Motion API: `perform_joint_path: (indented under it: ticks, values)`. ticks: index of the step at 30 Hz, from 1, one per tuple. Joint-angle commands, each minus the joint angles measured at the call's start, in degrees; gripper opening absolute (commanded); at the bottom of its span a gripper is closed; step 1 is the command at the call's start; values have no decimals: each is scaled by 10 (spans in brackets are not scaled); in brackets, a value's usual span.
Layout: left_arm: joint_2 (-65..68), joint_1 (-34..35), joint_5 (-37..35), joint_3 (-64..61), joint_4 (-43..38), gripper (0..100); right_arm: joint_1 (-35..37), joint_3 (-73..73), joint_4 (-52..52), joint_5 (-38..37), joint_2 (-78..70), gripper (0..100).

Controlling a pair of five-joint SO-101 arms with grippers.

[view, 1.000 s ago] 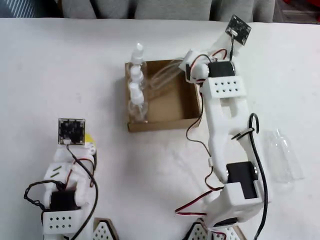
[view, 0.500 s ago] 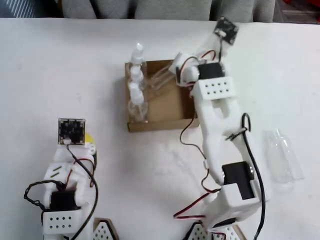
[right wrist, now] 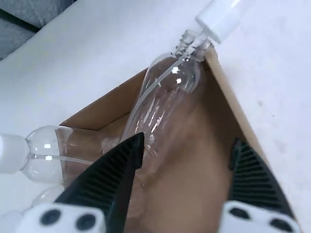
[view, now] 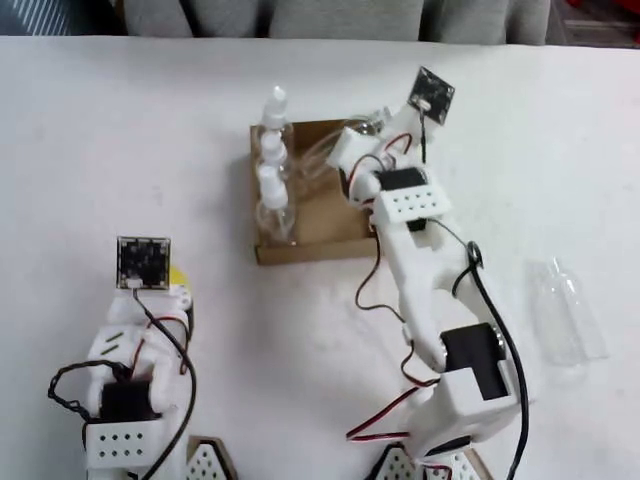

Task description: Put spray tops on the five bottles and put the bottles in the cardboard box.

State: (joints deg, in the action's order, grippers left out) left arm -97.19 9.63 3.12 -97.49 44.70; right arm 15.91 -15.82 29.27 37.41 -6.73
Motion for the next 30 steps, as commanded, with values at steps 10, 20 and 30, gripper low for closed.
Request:
perform_joint_path:
  ticks: [10, 20, 30]
  values:
    - [-6, 6, 7, 2, -9, 20, 29, -18, -87, 6, 23, 316]
    - [-5, 6, 7, 2, -9, 20, 20, -15, -209, 33, -65, 316]
    - [-4, 6, 7, 2, -9, 20, 10, -13, -274, 33, -118, 315]
